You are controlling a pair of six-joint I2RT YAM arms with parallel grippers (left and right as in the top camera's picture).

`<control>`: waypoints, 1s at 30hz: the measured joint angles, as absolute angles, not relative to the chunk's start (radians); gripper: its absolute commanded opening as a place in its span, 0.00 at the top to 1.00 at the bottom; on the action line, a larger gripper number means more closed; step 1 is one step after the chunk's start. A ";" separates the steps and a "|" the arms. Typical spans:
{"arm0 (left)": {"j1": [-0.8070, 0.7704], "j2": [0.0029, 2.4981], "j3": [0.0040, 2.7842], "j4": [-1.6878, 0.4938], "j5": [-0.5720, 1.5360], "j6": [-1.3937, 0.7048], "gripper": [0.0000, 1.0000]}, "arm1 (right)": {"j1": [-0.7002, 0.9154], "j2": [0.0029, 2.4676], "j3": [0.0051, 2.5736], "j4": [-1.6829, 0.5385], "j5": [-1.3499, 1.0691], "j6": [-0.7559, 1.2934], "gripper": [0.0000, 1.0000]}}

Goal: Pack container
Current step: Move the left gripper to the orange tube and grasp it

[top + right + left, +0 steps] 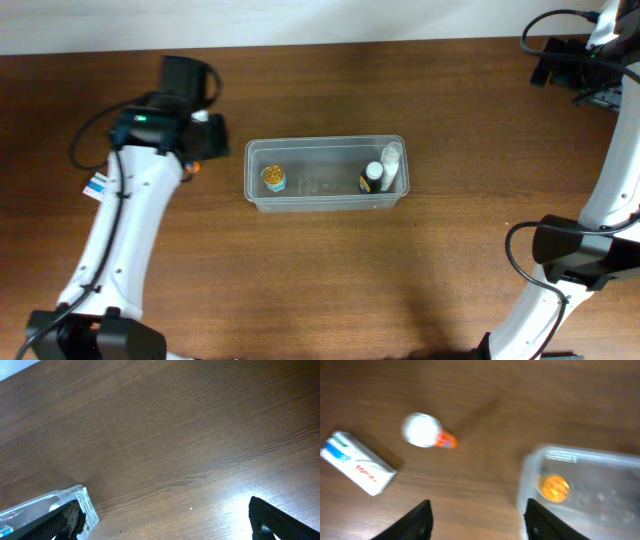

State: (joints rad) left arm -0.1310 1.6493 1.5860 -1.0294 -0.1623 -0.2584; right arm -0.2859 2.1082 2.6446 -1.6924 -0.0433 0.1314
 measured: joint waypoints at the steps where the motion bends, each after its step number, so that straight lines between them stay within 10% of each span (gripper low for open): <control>1: -0.108 1.649 1.586 -1.019 -0.162 -0.249 0.35 | -0.286 2.108 2.645 -1.692 -0.043 0.132 0.02; 30: 0.036 1.833 1.586 -0.833 -0.123 -0.093 0.36 | -0.286 2.106 2.645 -1.692 -0.043 0.131 0.02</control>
